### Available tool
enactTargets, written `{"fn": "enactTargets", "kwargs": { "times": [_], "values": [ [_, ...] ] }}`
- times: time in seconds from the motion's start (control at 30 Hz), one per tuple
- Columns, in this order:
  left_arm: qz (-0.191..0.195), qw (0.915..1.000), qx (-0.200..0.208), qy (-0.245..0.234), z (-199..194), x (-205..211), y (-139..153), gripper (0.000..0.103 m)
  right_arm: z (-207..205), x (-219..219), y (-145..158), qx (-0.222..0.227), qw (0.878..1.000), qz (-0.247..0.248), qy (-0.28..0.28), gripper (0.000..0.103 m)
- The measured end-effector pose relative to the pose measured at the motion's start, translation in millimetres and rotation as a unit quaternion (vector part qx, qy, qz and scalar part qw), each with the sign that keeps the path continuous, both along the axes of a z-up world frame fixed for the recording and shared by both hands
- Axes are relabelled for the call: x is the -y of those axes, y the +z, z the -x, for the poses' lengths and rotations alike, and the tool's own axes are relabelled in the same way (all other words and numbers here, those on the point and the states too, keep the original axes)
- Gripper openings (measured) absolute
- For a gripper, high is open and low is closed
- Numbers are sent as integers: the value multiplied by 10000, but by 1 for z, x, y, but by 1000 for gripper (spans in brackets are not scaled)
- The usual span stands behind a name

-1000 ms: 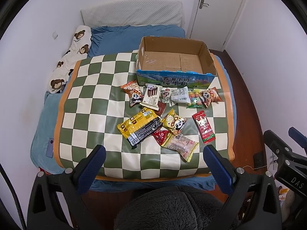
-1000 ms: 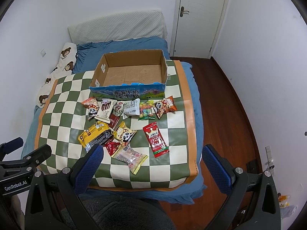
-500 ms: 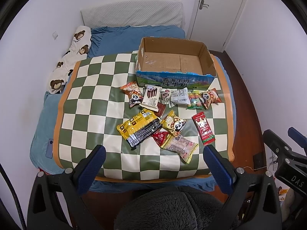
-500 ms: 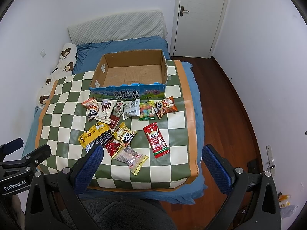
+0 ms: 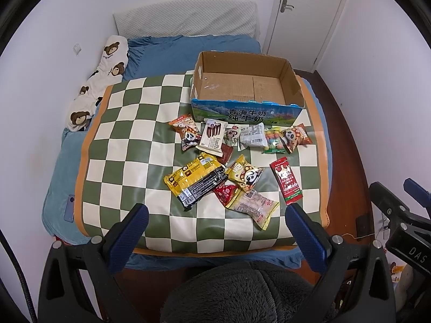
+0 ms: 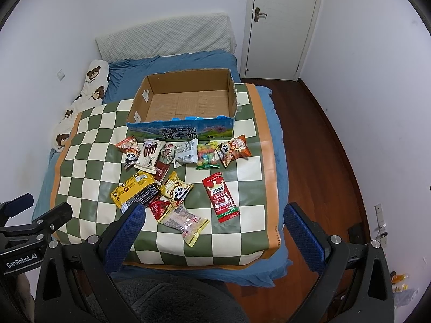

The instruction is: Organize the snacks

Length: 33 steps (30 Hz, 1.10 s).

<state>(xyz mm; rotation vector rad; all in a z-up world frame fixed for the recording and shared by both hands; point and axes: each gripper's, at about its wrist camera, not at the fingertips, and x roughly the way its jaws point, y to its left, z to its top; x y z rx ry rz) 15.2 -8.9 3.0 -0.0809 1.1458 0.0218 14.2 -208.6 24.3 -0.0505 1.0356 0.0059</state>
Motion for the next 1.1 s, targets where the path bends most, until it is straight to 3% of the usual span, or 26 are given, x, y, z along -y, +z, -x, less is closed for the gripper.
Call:
{"fn": "enactTargets", "kwargs": {
  "times": [0.43,0.6,0.87,1.1],
  "values": [
    [-16,10000,77,21,-4,-3,-2,103,-3,-1,-1,6,10000,-13,-14,103],
    [-201,9994,108,266,-28,-9,-28,103,-12,1,-18,-68,9999,-90,-80,103],
    [-142,9940,-947,521,-71,-19,-133,103,-52,6,-101,-717,9969,-291,-154,103],
    [-814,9856,-1399,490,-84,-41,-201,103,-88,-10,-225,-1603,9849,-396,528,103]
  ]
}}
